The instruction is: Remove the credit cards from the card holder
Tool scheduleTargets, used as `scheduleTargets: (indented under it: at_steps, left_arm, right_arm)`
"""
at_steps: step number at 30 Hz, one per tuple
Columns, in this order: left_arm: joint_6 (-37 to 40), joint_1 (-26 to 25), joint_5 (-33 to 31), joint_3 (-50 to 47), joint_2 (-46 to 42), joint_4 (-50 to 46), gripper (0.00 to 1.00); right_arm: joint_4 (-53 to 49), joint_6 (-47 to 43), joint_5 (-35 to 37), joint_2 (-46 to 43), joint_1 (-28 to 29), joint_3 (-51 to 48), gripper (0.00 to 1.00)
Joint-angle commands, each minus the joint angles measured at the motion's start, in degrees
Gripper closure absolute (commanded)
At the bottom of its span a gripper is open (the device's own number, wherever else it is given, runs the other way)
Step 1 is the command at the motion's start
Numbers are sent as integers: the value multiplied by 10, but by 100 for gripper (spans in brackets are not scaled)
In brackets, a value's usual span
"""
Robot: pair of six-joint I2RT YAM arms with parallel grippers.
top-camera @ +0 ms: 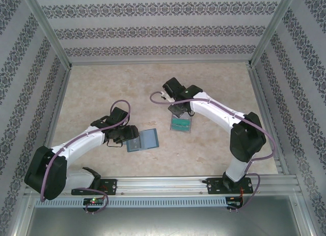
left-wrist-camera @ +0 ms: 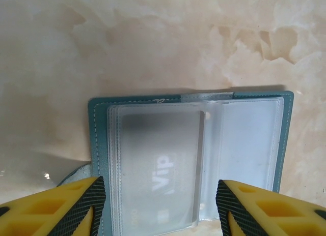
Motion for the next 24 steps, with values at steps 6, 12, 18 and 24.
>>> scheduleTargets:
  at_steps: [6, 12, 18, 24]
  left_arm:
    - [-5, 3, -2, -1, -31, -22, 39]
    - [-10, 3, 1, -8, -49, -24, 39]
    - [-16, 3, 8, -23, -62, -22, 39]
    - [-25, 2, 34, -42, -69, -4, 42]
  right_arm:
    - [43, 272, -145, -37, -3, -9, 100]
    - [78, 392, -202, -36, -23, -64, 100]
    - [79, 431, -208, -26, -2, -92, 100]
    - [90, 453, -219, 7, 57, -92, 100]
